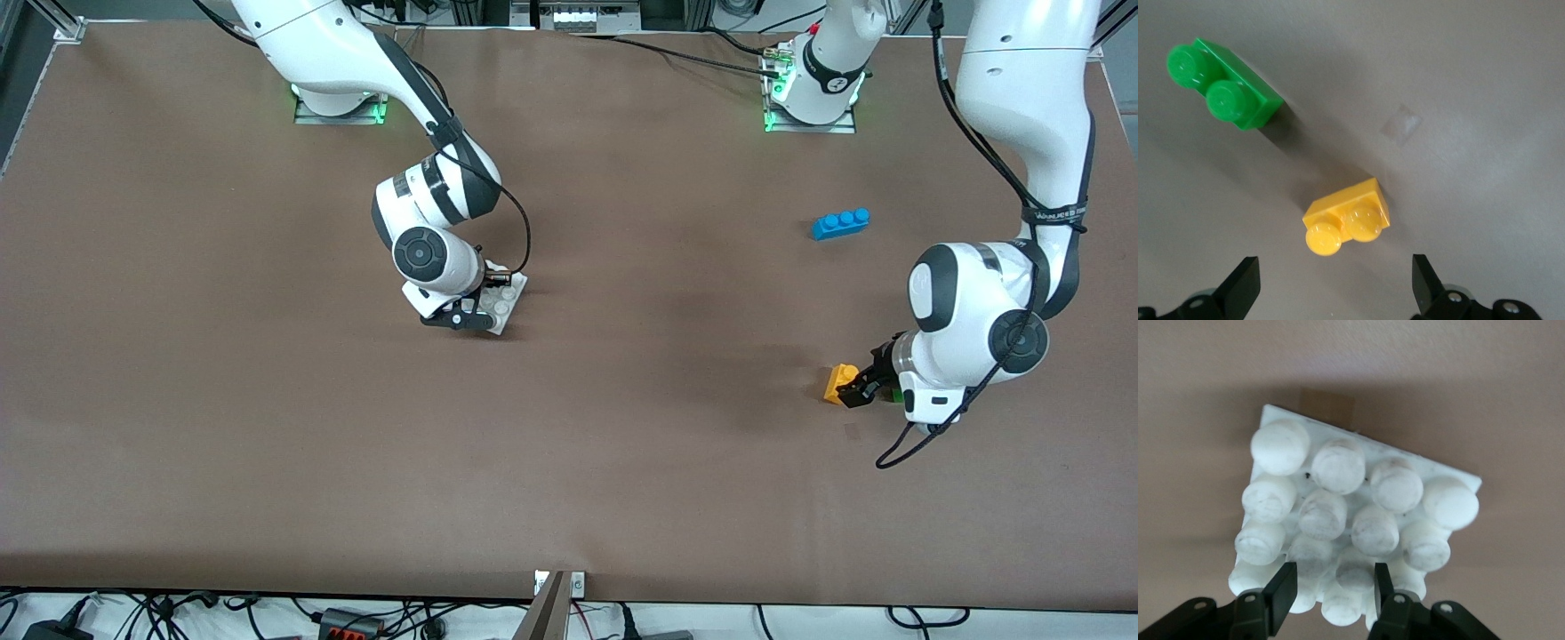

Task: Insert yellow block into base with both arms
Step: 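Slide the base with the right gripper while the left gripper grasps the yellow block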

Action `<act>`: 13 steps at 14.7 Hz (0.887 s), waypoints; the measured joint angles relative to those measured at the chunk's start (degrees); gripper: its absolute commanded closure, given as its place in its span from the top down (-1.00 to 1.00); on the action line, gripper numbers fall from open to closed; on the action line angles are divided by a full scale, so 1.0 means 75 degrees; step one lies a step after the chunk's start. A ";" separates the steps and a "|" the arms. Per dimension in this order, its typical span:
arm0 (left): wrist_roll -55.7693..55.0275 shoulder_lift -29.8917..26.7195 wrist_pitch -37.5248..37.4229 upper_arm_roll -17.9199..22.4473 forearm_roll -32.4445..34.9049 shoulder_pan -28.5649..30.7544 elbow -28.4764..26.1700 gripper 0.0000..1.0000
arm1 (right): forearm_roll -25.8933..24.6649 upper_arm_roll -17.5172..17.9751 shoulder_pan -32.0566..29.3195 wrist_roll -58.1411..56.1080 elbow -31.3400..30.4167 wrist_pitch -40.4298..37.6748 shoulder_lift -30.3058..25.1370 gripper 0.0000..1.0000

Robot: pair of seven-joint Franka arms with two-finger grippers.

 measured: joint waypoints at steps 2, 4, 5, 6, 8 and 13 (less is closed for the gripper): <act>-0.0006 0.0038 0.0179 0.0089 0.0000 -0.0038 -0.0001 1.00 | 0.0000 0.0002 0.0160 0.0005 0.0280 0.0046 0.0156 0.00; -0.0006 0.0169 0.0471 0.0127 0.0000 -0.0038 -0.0011 1.00 | 0.0009 0.0002 0.0329 0.0148 0.0595 0.0111 0.0343 0.00; -0.0006 0.0262 0.0588 0.0132 0.0000 -0.0038 -0.0017 1.00 | 0.0012 0.0003 0.0396 0.0285 0.0738 0.0118 0.0429 0.00; -0.0006 0.0349 0.0682 0.0134 0.0000 -0.0038 -0.0032 1.00 | 0.0033 0.0004 0.0470 0.0384 0.0879 0.0152 0.0514 0.00; -0.0006 0.0472 0.0962 0.0134 0.0000 -0.0044 -0.0145 1.00 | 0.0183 0.0006 0.0656 0.0508 0.1182 0.0348 0.0725 0.00; -0.0027 0.0523 0.1302 0.0135 0.0000 -0.0144 -0.0427 1.00 | 0.0358 0.0032 0.1305 0.0413 0.1782 0.1197 0.1223 0.03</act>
